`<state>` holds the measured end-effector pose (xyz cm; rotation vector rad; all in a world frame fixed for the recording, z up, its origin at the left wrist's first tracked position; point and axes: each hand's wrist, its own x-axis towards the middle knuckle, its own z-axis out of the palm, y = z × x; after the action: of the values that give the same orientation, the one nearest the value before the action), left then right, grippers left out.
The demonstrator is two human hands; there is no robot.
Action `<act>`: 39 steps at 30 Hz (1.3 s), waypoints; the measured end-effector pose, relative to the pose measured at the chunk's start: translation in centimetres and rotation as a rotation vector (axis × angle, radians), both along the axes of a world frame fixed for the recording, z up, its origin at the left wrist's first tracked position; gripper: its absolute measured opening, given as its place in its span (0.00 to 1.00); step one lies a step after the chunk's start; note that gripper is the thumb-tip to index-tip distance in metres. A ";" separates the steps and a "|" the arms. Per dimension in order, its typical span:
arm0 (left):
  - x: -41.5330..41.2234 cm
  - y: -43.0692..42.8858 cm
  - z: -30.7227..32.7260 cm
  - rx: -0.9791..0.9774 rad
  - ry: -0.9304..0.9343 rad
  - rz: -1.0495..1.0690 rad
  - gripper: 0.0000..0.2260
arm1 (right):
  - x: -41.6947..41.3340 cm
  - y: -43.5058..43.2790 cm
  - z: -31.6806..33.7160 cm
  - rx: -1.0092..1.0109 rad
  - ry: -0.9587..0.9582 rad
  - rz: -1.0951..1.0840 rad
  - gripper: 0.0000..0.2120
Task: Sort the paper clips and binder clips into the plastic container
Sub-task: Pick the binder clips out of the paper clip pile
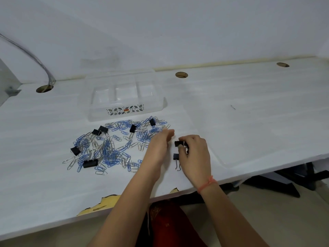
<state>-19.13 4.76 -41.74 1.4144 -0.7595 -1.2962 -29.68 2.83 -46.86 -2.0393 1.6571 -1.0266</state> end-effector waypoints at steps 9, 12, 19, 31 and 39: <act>2.5 1.5 -0.6 -0.192 -0.599 0.314 0.09 | 1.6 -0.4 2.4 -0.136 -0.061 0.068 0.12; 4.8 1.1 -0.4 -0.135 -0.876 0.361 0.08 | 3.6 -1.9 3.3 -0.060 -0.005 0.180 0.13; 9.4 -3.2 -1.2 -0.209 -1.369 -0.024 0.11 | 8.0 -6.8 4.4 0.123 0.208 0.305 0.21; 12.0 -3.7 -2.7 -0.380 -1.487 -0.076 0.17 | 7.4 -7.6 3.9 0.087 0.083 0.247 0.13; 11.9 -1.1 -1.3 -0.359 -1.077 0.150 0.14 | 7.1 -6.0 5.9 0.791 -1.032 0.239 0.13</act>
<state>-7.18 3.65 -43.02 1.7743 -1.4539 -0.1590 -22.57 -3.20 -40.96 -0.8821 0.9648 -0.8772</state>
